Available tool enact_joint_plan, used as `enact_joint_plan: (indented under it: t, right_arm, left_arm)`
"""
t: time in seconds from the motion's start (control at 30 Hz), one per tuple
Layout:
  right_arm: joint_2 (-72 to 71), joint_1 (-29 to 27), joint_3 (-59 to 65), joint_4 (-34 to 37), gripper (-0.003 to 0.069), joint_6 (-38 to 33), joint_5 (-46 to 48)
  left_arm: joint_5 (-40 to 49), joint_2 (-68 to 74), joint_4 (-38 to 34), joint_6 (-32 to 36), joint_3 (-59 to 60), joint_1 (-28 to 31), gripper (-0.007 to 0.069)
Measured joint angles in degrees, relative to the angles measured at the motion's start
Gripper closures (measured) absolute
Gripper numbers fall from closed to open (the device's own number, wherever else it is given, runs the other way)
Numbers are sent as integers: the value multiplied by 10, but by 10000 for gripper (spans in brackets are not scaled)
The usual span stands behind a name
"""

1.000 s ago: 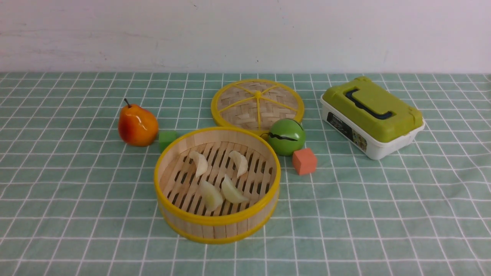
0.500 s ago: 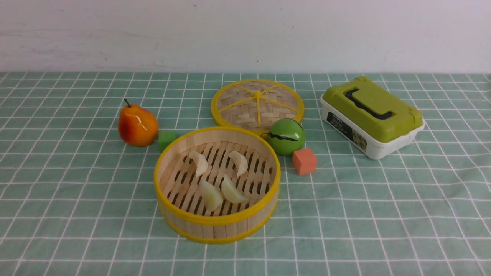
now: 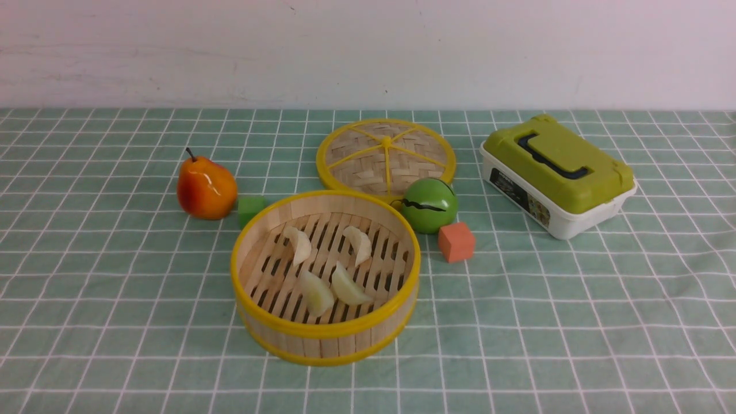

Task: Put the dumplings into the steamer on the table with the blue tablecloth.

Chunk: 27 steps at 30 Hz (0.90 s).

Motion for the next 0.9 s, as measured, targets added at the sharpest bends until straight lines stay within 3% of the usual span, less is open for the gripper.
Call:
enact_joint_plan:
  t: [0.9]
  right_arm:
    - [0,0,0,0,550,-2,0]
  left_arm:
    - [0,0,-1,0,0,0,634]
